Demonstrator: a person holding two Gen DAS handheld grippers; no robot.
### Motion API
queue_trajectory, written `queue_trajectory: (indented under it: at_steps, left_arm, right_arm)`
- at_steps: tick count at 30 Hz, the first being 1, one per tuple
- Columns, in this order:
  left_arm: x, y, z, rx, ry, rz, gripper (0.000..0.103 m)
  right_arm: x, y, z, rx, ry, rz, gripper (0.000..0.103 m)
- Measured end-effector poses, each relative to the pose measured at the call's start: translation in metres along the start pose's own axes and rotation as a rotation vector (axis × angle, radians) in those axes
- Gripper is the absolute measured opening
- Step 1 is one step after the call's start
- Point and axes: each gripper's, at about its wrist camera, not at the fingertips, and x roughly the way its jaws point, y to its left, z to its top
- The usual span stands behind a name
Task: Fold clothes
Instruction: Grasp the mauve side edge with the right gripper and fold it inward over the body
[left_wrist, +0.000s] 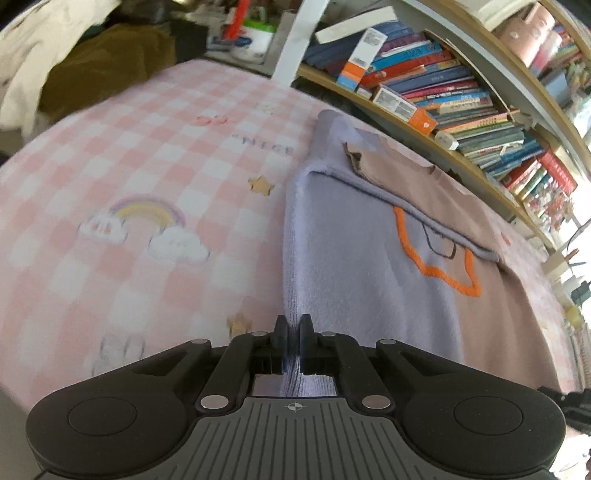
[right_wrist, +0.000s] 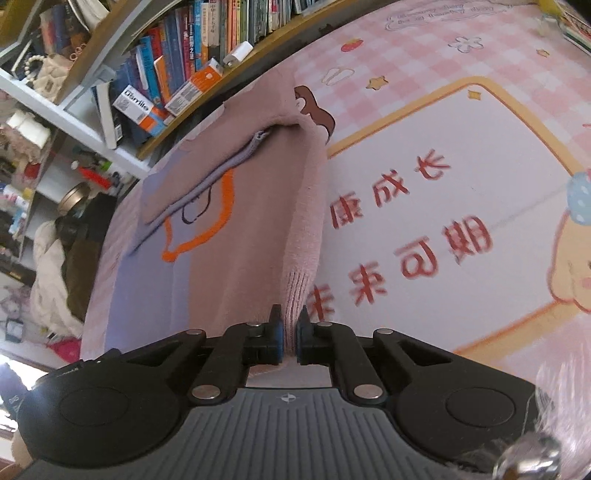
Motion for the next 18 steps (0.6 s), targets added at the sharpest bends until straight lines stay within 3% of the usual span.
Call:
queue_trajectory:
  at_steps: [18]
  left_arm:
    - [-0.074,-0.002,-0.078,-0.097,-0.012,0.011,0.004]
  right_arm:
    - [-0.063,-0.048,-0.072,0.007,0.122,0.091,0.006]
